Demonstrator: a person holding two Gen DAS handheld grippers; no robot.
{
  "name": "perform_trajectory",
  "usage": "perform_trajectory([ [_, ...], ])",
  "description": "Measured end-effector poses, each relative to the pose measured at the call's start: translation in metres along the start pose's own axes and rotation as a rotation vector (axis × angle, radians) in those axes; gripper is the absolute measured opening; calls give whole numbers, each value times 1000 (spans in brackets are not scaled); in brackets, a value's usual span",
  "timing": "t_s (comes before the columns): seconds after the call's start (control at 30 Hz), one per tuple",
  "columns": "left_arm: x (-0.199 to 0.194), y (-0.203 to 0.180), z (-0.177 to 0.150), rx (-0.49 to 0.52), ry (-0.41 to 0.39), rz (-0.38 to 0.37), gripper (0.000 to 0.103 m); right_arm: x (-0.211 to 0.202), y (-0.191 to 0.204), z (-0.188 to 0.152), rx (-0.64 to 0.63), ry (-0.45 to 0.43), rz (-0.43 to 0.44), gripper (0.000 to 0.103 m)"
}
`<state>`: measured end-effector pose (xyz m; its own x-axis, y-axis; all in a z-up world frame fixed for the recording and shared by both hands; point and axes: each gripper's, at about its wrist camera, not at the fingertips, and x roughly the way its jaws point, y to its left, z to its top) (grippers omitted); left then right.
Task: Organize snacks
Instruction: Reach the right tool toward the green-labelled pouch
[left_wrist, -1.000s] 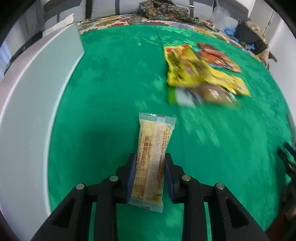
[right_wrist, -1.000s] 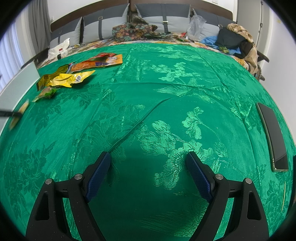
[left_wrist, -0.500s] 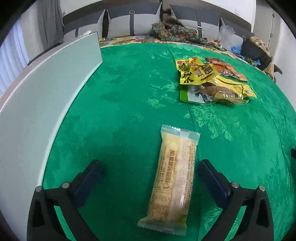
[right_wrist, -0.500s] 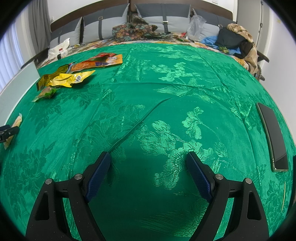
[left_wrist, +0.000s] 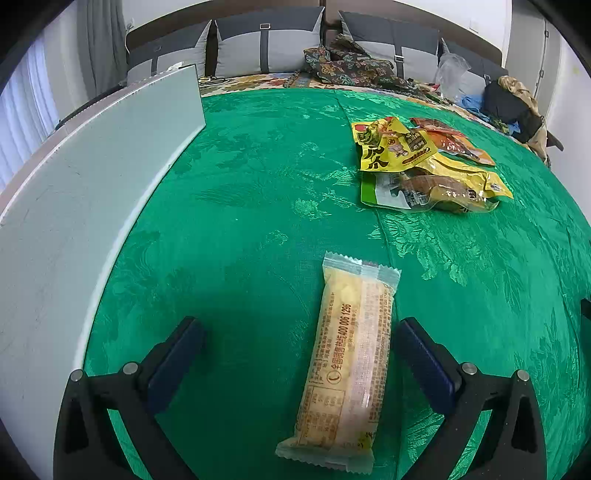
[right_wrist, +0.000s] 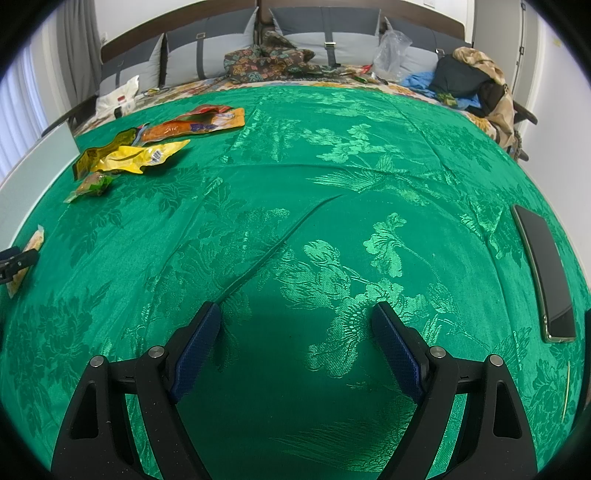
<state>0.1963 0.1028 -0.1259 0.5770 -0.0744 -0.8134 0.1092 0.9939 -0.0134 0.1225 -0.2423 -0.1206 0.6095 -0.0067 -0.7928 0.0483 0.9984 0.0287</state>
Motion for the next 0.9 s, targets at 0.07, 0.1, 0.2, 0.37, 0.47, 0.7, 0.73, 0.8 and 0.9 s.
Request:
perform_trajectory([
  [0.07,0,0,0,0,0,0,103,0,0,0,0,0,0,87],
  [0.1,0,0,0,0,0,0,103,0,0,0,0,0,0,87],
  [0.2,0,0,0,0,0,0,103,0,0,0,0,0,0,87],
  [0.37,0,0,0,0,0,0,103,0,0,0,1,0,0,87],
  [0.47,0,0,0,0,0,1,103,0,0,0,0,0,0,87],
  [0.7,0,0,0,-1,0,0,103,-1,2,0,-10,8,0,86],
  [0.73,0,0,0,-1,0,0,103,0,5,4,-8,27,10,86],
  [0.8,-1,1,-1,-2,0,-1,103,-1,16,18,-3,26,93,86],
  [0.9,-1,1,0,-2,0,0,103,-7,63,58,-96,-8,260,86],
])
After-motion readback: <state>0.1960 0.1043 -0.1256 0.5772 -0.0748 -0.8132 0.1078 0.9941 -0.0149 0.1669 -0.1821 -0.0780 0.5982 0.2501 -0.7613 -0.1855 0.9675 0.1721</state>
